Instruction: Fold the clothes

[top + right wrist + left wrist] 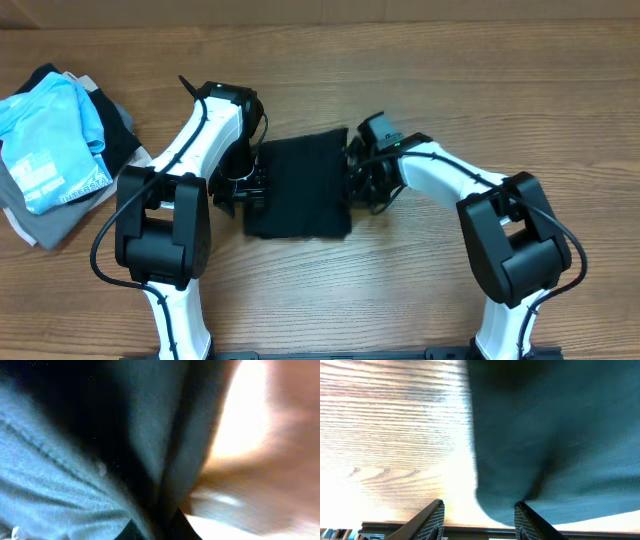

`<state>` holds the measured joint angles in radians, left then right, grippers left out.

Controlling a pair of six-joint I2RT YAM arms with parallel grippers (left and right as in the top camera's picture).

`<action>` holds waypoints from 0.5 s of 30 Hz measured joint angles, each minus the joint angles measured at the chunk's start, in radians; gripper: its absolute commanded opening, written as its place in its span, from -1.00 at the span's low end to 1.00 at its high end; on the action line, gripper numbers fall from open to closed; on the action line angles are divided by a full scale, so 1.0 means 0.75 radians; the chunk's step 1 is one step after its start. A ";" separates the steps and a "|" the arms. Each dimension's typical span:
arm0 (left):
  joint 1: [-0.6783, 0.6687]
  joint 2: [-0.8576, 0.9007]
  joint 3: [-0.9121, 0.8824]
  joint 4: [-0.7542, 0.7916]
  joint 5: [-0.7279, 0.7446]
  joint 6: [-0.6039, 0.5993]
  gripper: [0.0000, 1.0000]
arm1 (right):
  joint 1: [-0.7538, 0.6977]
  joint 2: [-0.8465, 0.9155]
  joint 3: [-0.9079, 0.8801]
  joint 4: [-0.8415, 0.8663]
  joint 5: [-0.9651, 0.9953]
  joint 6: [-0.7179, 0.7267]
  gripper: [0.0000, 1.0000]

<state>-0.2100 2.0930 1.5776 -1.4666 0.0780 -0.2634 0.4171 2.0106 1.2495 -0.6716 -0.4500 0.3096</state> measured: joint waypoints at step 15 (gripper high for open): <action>-0.039 -0.062 0.095 0.485 0.035 0.021 0.54 | -0.119 -0.026 0.524 -0.545 0.374 -0.108 -0.20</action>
<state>-0.2390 2.0464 1.6489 -1.1027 0.1043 -0.2474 0.3279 1.9907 1.6428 -1.0801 -0.1696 0.2287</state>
